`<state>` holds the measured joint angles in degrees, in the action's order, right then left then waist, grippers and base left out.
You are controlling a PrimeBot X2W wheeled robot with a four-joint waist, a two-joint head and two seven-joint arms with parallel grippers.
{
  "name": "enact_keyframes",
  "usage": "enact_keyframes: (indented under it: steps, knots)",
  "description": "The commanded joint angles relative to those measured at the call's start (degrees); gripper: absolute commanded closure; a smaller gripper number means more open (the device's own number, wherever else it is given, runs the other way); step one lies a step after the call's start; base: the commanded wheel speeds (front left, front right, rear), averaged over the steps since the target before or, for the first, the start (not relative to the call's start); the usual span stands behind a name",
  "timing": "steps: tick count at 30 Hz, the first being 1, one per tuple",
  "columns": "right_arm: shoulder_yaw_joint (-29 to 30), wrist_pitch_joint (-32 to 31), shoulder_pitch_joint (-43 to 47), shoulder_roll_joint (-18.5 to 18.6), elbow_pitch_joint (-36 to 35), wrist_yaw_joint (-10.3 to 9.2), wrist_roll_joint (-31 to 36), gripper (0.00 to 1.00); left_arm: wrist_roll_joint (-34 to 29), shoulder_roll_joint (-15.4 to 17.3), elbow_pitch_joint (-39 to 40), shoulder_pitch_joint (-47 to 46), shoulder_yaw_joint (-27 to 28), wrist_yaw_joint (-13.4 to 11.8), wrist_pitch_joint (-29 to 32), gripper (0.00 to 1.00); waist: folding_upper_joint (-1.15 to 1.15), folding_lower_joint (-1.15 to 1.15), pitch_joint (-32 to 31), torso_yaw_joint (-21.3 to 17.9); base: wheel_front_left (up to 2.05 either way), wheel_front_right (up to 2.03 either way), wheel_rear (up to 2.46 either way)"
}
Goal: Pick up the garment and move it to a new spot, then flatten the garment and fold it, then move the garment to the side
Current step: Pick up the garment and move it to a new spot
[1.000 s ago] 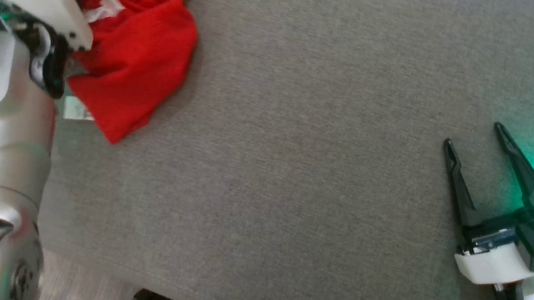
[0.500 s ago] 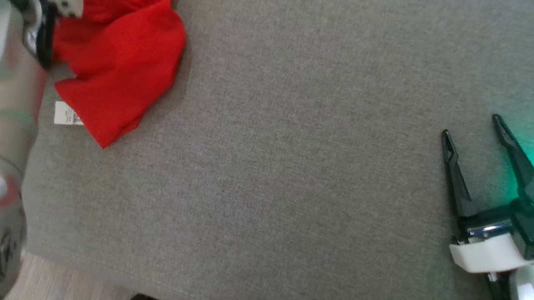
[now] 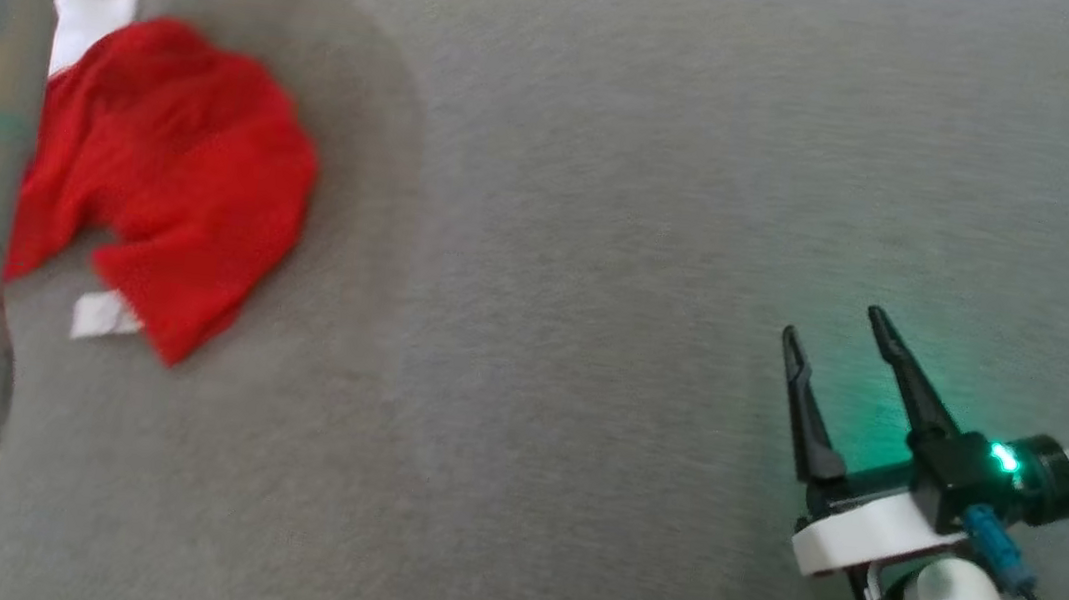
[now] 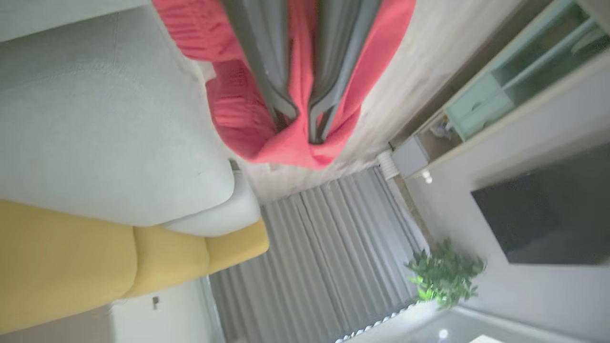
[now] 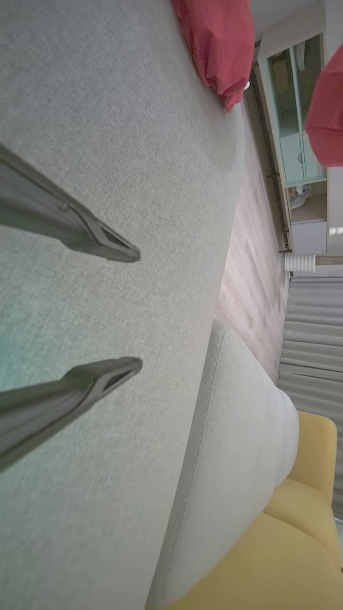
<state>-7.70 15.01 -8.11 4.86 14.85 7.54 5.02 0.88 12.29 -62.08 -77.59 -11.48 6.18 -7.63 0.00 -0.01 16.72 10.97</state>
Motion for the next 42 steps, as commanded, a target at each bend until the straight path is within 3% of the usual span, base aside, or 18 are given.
enact_keyframes:
  steps: [1, 4, 7, 12, 14, 15, 17, 23, 27, 28, 29, 34, 37, 42]
  knots:
    - [-1.47, -0.01, 0.41, -0.98, -1.29, -0.05, -0.73, 0.00, -1.25, 1.80, 3.70, -3.71, -2.03, 0.74, 0.91, 1.00, 0.00, 0.01, -6.20, -7.19, 0.00, 0.00, 0.00]
    - [-1.35, -0.01, 1.12, -1.62, -1.45, -0.05, -1.52, 0.00, -1.10, -0.56, 6.67, -3.64, -5.75, 1.19, 2.55, 1.00, 0.00, 0.01, -8.71, -11.23, 0.00, 0.00, 0.00]
    - [-1.14, -0.01, 1.79, -1.90, -1.88, -0.05, -2.63, 0.00, 0.74, -3.07, 10.26, -2.24, -12.92, 1.27, 3.47, 1.00, 0.00, 0.01, -10.72, -15.78, 0.00, 0.00, 0.00]
    - [-1.49, -0.01, 2.35, -1.96, -3.50, -0.05, -6.11, 0.00, 10.03, -4.50, 18.14, 1.78, -24.57, 1.29, 6.89, 1.00, 0.00, 0.01, -11.48, -22.54, 0.00, 0.00, 0.00]
    - [-2.25, -0.01, 1.91, -1.97, -4.28, -0.05, -6.38, 0.00, 16.03, -4.45, 21.40, 3.78, -28.05, 1.29, 9.83, 1.00, 0.00, 0.01, -10.24, -25.04, 0.00, 0.00, 0.00]
    - [-2.25, -0.01, 1.91, -1.97, -4.28, -0.05, -6.38, 0.00, 16.03, -4.45, 21.40, 3.78, -28.05, 1.29, 9.83, 1.00, 0.00, 0.01, -10.24, -25.04, 0.00, 0.00, 0.00]
    - [-3.88, -0.01, 0.61, -1.97, -5.14, -0.05, -6.49, 0.00, 24.28, -3.02, 25.88, 7.06, -33.30, 1.30, 14.21, 1.00, 0.00, 0.01, -7.00, -28.26, 0.00, 0.00, 0.00]
    - [-4.91, -0.01, -0.85, -1.97, -5.68, -0.05, -8.32, 0.00, 29.73, 1.63, 26.77, 13.69, -40.78, 1.30, 15.92, 1.00, 0.00, 0.01, -1.74, -31.51, 0.00, 0.00, 0.00]
    - [-5.29, -0.01, -1.36, -1.98, -5.76, -0.05, -9.06, 0.00, 29.76, 3.60, 21.92, 19.05, -43.12, 1.19, 11.15, 1.00, 0.00, 0.01, 0.71, -32.14, 0.00, 0.00, 0.00]
    - [-5.28, -0.01, -1.47, -1.98, -5.77, -0.05, -9.20, 0.00, 29.08, 3.98, 20.33, 20.17, -43.66, 0.98, 9.41, 0.73, 0.00, 0.01, 0.89, -32.08, 0.00, 0.00, 0.00]
    - [-5.14, -0.01, -1.46, -1.98, -5.78, -0.05, -9.25, 0.00, 28.44, 3.96, 18.94, 21.30, -43.94, 0.16, 7.20, 0.00, 0.00, 0.01, 0.90, -31.83, 0.00, 0.00, 0.00]
    - [-3.73, -0.01, -0.48, -1.98, -5.49, -0.05, -9.08, 0.00, 30.12, 1.43, 14.68, 28.00, -40.79, -5.39, -4.92, 0.00, 0.00, 0.01, -1.16, -28.70, 0.00, 0.00, 0.00]
    - [-2.22, -0.01, 1.30, -1.98, -4.74, -0.05, -9.57, 0.00, 31.38, -0.15, 15.58, 33.96, -37.74, -9.01, -7.18, 0.00, 0.00, 0.01, -4.08, -25.63, 0.00, 0.00, 0.00]
    - [0.64, -0.01, 5.26, -1.98, -3.18, -0.05, -9.15, 0.00, 29.32, -1.19, 28.48, 48.31, -27.33, -15.04, -7.34, 0.00, 0.00, 0.01, -9.68, -19.37, 0.00, 0.00, 0.00]
